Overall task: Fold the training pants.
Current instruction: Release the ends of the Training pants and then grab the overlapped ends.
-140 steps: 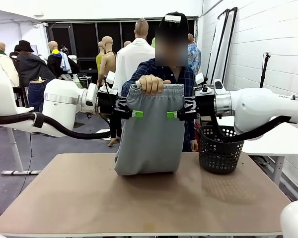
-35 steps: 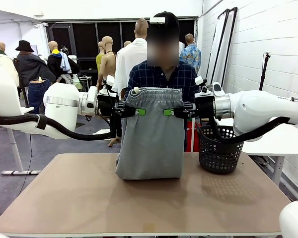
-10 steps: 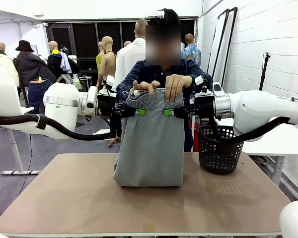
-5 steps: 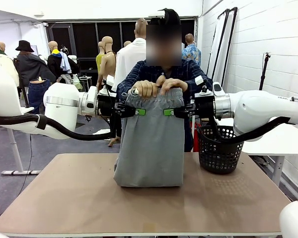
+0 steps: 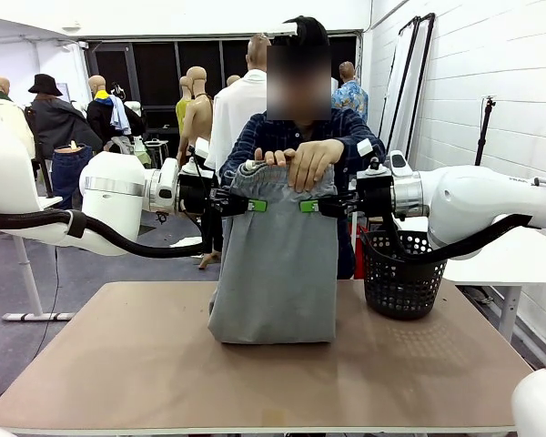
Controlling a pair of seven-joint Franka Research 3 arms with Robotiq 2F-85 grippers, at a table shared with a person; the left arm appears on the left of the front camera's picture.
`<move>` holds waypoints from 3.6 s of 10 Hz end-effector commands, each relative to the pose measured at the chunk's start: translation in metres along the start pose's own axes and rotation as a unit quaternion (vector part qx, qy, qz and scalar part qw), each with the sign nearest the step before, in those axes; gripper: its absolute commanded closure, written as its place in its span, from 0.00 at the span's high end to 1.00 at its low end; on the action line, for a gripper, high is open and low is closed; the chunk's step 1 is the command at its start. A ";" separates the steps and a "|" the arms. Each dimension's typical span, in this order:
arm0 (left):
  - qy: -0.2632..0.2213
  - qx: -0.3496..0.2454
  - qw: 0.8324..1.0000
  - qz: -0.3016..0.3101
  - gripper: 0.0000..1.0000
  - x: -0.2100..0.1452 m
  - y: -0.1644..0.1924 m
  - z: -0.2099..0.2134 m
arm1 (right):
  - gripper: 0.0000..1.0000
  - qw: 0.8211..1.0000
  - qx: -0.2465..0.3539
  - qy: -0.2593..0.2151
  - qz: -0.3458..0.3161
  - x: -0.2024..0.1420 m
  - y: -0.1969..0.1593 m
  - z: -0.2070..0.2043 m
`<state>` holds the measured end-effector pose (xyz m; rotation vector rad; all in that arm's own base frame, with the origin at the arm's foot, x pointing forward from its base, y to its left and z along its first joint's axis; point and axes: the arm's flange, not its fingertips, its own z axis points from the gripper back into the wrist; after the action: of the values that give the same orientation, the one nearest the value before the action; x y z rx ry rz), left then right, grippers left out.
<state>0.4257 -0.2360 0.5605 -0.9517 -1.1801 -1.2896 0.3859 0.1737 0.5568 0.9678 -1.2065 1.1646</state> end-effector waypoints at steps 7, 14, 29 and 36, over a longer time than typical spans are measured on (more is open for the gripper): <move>-0.005 0.000 1.000 0.001 0.00 0.001 -0.001 0.000 | 0.00 1.000 0.000 0.000 0.007 0.003 0.003 -0.001; -0.005 0.000 1.000 0.001 0.00 0.001 -0.001 0.000 | 0.00 1.000 0.000 0.000 0.007 0.003 0.003 -0.001; 0.002 -0.055 0.998 -0.015 0.49 0.005 -0.004 0.003 | 0.54 1.000 0.013 0.001 -0.009 0.000 0.000 0.000; -0.004 -0.048 0.999 -0.013 1.00 0.004 -0.002 0.004 | 1.00 1.000 0.013 0.004 -0.017 0.001 0.001 0.003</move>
<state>0.4201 -0.2362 0.5615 -1.0064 -1.1420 -1.3691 0.3862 0.1712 0.5549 0.9935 -1.1874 1.1611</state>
